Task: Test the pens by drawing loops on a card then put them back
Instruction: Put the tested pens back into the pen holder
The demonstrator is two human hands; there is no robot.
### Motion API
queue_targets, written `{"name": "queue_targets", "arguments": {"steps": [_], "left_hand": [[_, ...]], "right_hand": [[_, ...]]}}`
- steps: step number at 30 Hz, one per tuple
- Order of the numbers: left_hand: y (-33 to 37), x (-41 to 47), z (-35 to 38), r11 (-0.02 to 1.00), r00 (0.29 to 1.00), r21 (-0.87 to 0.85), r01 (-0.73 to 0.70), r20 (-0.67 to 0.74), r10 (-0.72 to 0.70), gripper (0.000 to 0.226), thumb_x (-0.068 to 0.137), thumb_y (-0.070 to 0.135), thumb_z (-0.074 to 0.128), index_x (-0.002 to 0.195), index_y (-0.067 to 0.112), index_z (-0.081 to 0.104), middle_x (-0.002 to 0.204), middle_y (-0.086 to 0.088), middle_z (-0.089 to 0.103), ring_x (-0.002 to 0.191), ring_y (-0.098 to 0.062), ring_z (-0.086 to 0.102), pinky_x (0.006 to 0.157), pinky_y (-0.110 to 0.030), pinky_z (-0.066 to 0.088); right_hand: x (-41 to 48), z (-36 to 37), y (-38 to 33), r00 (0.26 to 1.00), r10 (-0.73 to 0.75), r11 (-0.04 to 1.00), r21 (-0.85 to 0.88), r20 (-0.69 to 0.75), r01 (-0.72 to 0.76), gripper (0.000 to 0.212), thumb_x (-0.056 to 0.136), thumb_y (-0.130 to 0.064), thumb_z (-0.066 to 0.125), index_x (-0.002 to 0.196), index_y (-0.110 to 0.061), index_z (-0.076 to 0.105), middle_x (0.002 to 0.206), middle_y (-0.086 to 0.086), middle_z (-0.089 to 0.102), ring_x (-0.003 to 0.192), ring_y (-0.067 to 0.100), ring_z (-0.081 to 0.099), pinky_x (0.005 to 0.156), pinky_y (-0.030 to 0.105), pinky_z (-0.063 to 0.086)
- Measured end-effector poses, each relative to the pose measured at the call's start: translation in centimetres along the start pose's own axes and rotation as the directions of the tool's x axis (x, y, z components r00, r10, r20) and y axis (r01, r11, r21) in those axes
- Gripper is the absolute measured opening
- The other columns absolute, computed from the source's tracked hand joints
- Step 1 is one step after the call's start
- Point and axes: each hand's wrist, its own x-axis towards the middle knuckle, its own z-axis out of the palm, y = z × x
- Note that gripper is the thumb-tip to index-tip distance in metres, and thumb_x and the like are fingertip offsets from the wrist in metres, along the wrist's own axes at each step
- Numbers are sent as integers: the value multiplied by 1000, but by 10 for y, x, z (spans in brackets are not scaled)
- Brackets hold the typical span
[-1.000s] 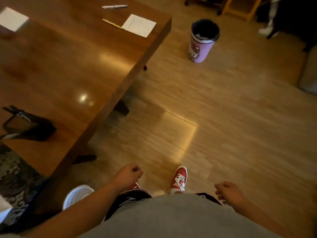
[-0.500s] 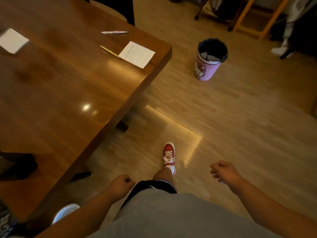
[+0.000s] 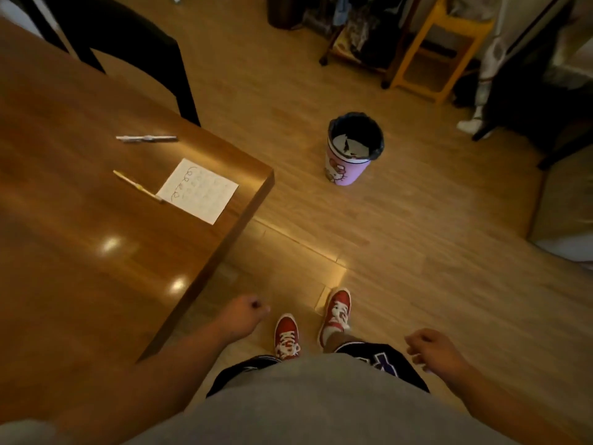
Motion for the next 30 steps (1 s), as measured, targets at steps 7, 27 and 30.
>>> {"name": "queue_targets", "arguments": {"steps": [7,27,30], "left_hand": [[66,42,-31,1000,998,-20,-18,-60,16,16,95,38,57,104,25,60,94,9,62,86,-5,58,66,-19,43],[131,40,-170,829,658,-532,-171,-688,-306,4,93,35,60,95,38,62,95,22,63,89,-1,61,70,-16,51],[98,52,-205,779,561,-614,-127,-692,-454,3,93,35,60,95,36,59,94,18,62,86,-2,62,63,-16,53]], "right_hand": [[66,-39,-81,996,-71,995,-72,50,75,19,92,-11,63,75,-3,63,75,14,67,63,24,58,60,31,43],[69,77,-503,420,-521,382,-237,743,893,6,90,-39,63,92,-34,65,88,-10,66,84,9,64,68,29,55],[68,125,-533,424,-506,323,-292,751,901,10,91,-45,59,93,-36,64,87,-17,64,82,6,62,65,22,50]]}}
